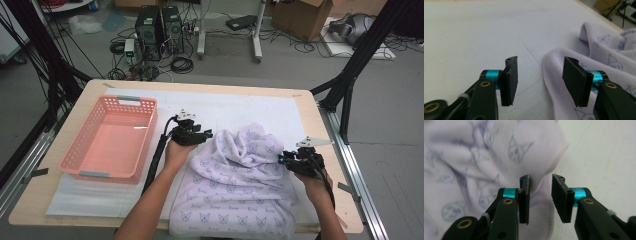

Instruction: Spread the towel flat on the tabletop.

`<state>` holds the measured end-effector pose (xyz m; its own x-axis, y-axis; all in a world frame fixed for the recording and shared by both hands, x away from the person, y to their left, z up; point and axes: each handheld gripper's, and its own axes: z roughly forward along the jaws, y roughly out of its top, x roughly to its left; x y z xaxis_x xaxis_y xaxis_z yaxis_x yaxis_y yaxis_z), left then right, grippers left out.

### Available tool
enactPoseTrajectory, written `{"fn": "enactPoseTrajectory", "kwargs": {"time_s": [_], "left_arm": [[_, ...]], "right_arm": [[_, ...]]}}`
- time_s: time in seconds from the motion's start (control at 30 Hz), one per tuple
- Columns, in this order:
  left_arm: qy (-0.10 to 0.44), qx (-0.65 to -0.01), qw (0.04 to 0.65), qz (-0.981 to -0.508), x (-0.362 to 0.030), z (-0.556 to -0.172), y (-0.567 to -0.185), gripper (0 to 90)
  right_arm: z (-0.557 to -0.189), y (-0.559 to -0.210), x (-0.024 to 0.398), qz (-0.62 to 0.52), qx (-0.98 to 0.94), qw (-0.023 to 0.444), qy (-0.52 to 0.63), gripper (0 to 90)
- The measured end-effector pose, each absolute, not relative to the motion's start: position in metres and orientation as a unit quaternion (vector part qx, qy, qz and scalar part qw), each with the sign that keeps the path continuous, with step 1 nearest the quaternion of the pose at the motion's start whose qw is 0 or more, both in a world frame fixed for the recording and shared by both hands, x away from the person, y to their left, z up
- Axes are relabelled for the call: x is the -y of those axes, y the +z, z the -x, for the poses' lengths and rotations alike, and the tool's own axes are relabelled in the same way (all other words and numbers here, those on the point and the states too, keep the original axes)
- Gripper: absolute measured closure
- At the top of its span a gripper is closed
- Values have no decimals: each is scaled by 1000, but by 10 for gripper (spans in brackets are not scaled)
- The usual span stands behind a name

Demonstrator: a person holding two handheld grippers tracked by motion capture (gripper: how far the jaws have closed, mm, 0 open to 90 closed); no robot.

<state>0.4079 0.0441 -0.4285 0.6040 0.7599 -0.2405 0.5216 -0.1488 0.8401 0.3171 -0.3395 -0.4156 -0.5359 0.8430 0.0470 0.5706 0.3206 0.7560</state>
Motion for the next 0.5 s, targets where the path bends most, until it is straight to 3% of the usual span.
{"fn": "enactPoseTrajectory", "kwargs": {"time_s": [0.5], "left_arm": [[106, -379, 411, -823, 36, -450, -425, 414]], "right_arm": [[-305, -418, 341, -453, -761, 205, 417, 638]]}}
